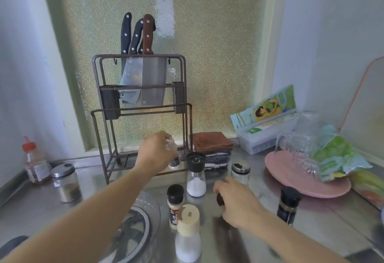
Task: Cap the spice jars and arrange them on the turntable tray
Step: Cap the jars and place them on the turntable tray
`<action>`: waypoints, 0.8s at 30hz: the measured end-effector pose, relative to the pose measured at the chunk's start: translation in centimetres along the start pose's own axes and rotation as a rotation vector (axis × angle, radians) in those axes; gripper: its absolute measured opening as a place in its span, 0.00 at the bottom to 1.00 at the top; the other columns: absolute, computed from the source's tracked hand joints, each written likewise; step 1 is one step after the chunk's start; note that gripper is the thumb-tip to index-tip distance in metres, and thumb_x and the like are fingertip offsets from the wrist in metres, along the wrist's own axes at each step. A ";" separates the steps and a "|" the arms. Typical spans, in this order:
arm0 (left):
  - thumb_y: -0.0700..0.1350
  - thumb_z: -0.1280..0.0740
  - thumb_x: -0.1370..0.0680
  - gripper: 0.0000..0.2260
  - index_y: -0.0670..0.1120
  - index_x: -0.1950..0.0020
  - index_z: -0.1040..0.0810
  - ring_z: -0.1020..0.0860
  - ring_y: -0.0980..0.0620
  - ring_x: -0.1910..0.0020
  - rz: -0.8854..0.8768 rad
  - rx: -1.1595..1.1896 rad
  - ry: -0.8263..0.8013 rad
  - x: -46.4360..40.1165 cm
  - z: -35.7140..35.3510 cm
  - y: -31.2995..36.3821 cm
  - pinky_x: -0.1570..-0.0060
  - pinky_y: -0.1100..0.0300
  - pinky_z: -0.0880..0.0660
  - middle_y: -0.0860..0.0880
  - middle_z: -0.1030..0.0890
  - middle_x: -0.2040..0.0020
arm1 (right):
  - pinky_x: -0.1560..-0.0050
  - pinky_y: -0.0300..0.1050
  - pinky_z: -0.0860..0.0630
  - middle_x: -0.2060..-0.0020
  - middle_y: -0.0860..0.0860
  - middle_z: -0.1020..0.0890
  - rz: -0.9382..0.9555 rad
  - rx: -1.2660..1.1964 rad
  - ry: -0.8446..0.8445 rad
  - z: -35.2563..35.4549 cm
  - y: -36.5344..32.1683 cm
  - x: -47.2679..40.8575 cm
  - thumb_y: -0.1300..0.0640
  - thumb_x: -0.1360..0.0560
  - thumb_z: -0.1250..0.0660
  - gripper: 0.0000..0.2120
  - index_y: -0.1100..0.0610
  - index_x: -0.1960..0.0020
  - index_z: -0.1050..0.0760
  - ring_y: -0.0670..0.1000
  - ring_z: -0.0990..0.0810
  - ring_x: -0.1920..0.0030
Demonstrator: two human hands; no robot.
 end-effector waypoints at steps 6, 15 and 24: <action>0.46 0.25 0.27 0.16 0.51 0.40 0.19 0.18 0.51 0.55 -0.158 0.193 0.094 4.3 5.4 8.8 0.61 0.64 0.26 0.54 0.18 0.53 | 0.46 0.44 0.24 0.49 0.44 0.18 -0.083 -0.375 0.337 7.5 2.0 4.1 0.45 0.28 0.27 0.14 0.44 0.44 0.21 0.48 0.18 0.47; 0.47 0.29 0.25 0.17 0.51 0.37 0.24 0.19 0.48 0.45 -0.165 0.352 0.019 14.9 -3.2 13.4 0.46 0.53 0.24 0.51 0.16 0.45 | 0.52 0.44 0.21 0.54 0.44 0.16 -0.218 -0.817 0.639 14.4 6.0 11.6 0.58 0.34 0.21 0.16 0.45 0.52 0.23 0.44 0.15 0.58; 0.45 0.29 0.26 0.19 0.54 0.36 0.25 0.21 0.50 0.43 -0.103 0.441 -0.034 21.3 -11.1 9.1 0.52 0.59 0.27 0.57 0.20 0.47 | 0.49 0.38 0.19 0.55 0.43 0.15 -0.036 -0.652 0.236 7.6 3.8 12.3 0.64 0.33 0.25 0.17 0.46 0.51 0.19 0.38 0.16 0.52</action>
Point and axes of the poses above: each hand's wrist, its own x-axis away from the middle knuckle, its own z-axis out of the back of the hand, y = z × x, the point moved 5 cm from there along -x, towards the middle knuckle
